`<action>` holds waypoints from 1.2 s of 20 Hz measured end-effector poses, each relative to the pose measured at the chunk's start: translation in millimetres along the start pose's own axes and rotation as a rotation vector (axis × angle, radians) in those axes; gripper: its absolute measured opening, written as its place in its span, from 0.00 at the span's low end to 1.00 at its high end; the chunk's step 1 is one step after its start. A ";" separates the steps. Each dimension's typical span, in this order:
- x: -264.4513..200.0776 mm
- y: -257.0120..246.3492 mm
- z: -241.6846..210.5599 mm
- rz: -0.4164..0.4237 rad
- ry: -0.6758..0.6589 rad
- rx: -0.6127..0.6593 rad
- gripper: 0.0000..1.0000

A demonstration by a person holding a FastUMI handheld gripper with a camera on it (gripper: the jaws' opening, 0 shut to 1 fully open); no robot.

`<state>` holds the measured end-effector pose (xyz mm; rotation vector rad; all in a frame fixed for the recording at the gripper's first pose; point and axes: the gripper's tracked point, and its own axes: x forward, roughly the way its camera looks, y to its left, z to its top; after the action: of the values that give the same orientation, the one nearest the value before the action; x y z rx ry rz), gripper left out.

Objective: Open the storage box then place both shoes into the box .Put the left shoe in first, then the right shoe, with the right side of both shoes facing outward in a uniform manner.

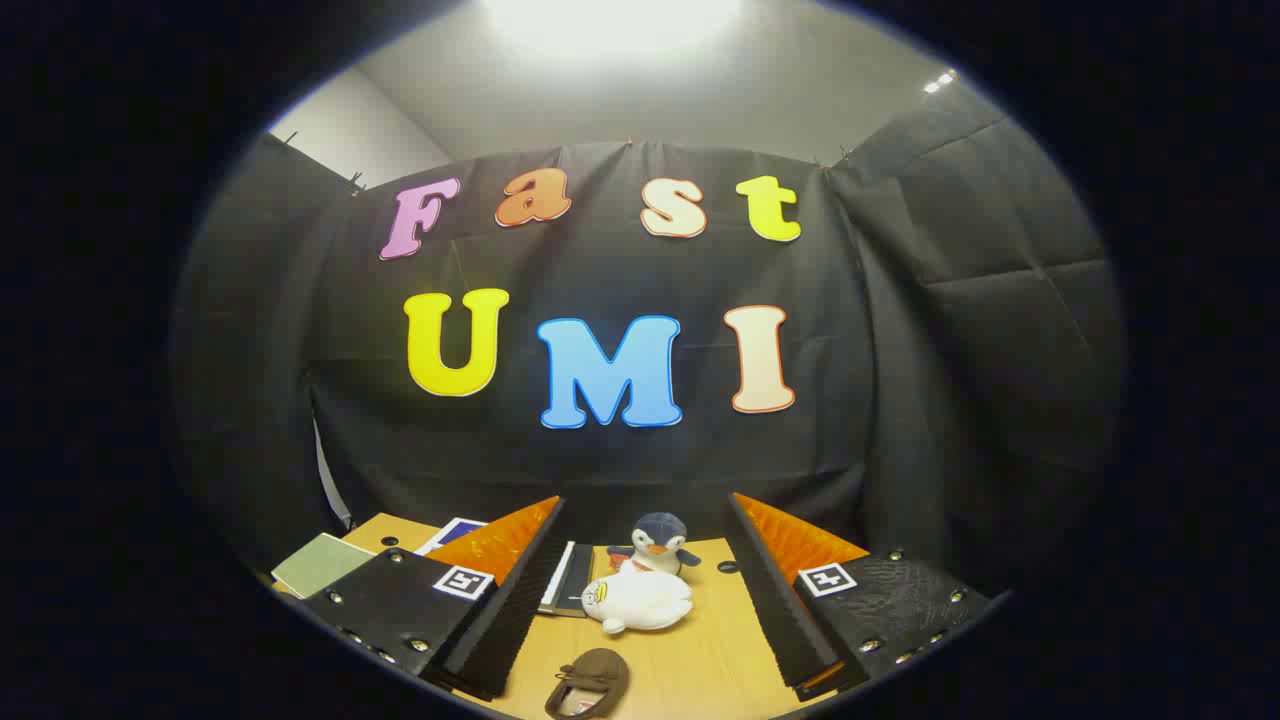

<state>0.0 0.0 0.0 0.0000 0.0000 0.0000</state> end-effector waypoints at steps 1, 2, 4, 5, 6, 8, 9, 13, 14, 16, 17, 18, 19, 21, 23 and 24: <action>-1.3 4.3 -0.3 0.004 0.000 0.001 0.95; -2.9 8.5 0.5 0.006 0.000 0.002 0.95; -6.4 14.7 -2.2 0.008 0.004 -0.002 0.95; -9.4 17.9 -4.2 0.011 0.008 -0.006 0.95; -12.0 20.1 -4.7 0.010 0.009 -0.009 0.95; -15.6 22.9 -6.0 0.002 0.009 -0.005 0.95; -17.4 26.7 -7.7 0.001 0.011 0.002 0.95; -23.4 37.3 -10.3 -0.001 0.011 0.009 0.96; -25.1 39.2 -11.7 -0.001 0.014 0.001 0.95; -26.2 42.6 -11.5 0.004 0.012 0.007 0.96; -26.0 46.3 -12.1 0.014 0.009 0.016 0.95; -24.2 49.3 -12.0 0.023 0.006 0.021 0.95; -22.2 48.3 -14.4 0.020 0.008 0.022 0.95; -19.4 50.6 -13.8 0.010 0.003 0.016 0.95; -16.5 54.9 -12.7 0.004 -0.013 0.019 0.96; -15.3 60.6 -15.4 0.014 -0.012 0.023 0.95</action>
<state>-15.3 60.6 -15.4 0.0229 -0.0116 0.0140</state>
